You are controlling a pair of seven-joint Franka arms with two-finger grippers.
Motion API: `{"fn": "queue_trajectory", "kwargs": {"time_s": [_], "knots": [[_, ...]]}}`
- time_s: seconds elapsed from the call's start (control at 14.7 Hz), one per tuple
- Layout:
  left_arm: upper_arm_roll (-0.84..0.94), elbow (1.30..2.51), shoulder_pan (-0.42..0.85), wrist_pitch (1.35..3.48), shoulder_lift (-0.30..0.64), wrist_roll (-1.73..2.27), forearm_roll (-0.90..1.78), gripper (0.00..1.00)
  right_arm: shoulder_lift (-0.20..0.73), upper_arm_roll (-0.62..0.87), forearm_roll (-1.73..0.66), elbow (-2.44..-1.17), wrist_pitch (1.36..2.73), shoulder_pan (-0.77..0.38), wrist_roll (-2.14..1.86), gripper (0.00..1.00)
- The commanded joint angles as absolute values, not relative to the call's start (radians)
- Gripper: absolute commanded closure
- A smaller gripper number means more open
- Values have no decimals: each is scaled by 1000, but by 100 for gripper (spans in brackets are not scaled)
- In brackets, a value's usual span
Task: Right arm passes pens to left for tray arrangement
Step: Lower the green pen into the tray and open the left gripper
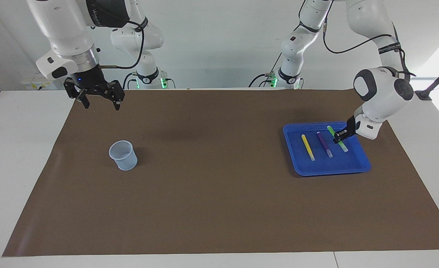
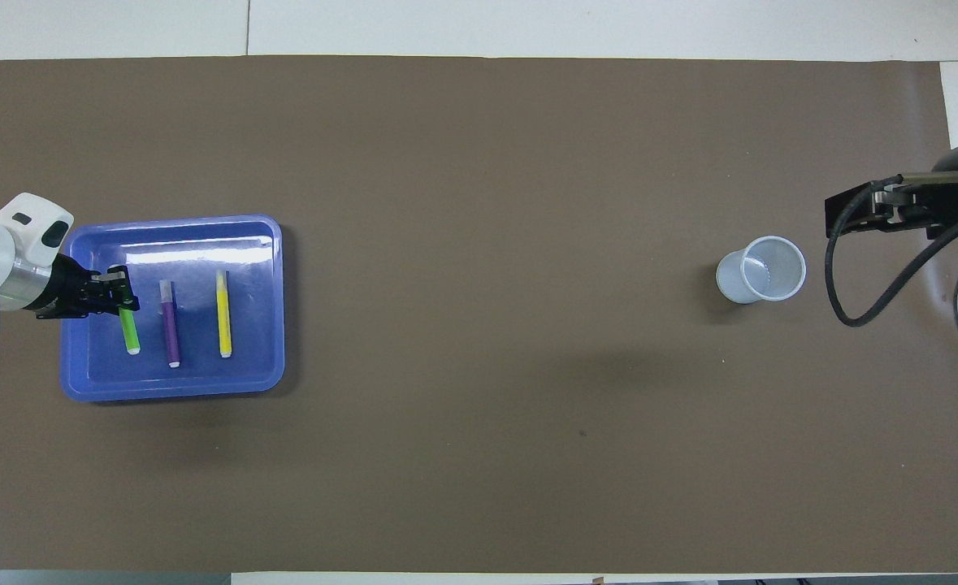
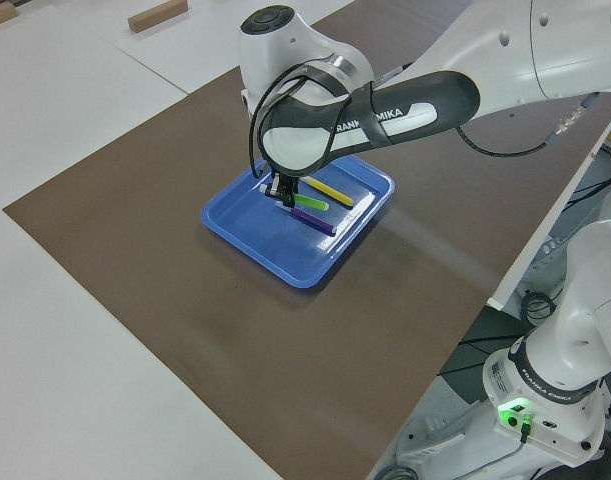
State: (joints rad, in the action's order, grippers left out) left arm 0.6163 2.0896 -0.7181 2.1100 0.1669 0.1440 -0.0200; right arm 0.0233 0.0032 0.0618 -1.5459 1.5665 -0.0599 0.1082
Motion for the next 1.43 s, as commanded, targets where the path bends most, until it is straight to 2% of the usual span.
{"fn": "queue_trajectory", "kwargs": {"time_s": [0.0, 0.61, 0.68, 0.75, 1.36], "knots": [[621, 2089, -742, 2138, 195, 107, -73, 100, 12, 5, 64, -1545, 1530, -58, 63, 0], [623, 2103, -752, 2191, 239, 52, -156, 100, -58, 25, 9, -1618, 1488, -51, 77, 0], [623, 2103, -753, 2192, 238, -1, -156, 5, -58, 25, 8, -1624, 1499, -51, 77, 0], [623, 2102, -753, 2188, 238, -21, -156, 0, -58, 22, 8, -1624, 1508, -48, 72, 0], [623, 2098, -753, 2186, 238, -18, -155, 0, -57, 14, 8, -1623, 1531, -46, 72, 0]]}}
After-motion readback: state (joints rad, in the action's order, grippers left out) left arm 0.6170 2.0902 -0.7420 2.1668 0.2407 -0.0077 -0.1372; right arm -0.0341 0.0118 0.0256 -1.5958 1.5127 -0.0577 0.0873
